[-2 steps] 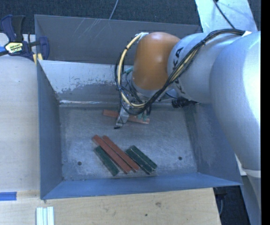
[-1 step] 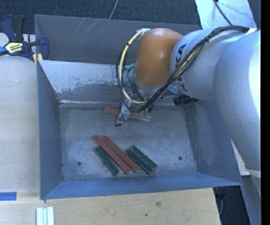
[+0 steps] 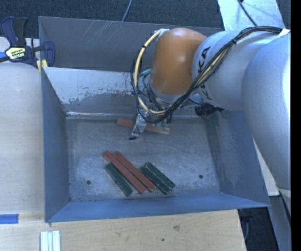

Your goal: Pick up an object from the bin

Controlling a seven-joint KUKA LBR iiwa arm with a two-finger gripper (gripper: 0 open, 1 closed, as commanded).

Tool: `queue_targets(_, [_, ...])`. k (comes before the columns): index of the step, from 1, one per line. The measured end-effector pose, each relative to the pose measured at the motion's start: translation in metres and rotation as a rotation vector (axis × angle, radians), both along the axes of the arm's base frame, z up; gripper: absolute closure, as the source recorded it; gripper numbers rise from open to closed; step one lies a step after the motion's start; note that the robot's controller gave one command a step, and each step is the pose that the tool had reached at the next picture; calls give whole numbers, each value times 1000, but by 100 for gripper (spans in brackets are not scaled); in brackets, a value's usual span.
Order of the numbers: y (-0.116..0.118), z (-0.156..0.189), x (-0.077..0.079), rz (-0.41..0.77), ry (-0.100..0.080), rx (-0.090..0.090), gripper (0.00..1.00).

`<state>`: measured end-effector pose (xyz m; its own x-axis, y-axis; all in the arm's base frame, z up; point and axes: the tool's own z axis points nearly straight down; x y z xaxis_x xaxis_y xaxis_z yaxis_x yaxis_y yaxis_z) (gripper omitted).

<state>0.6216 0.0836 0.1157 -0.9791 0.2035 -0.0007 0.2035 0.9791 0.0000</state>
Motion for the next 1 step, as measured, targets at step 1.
queue_targets(1, [0, 19, -1, 0, 4, 0, 100])
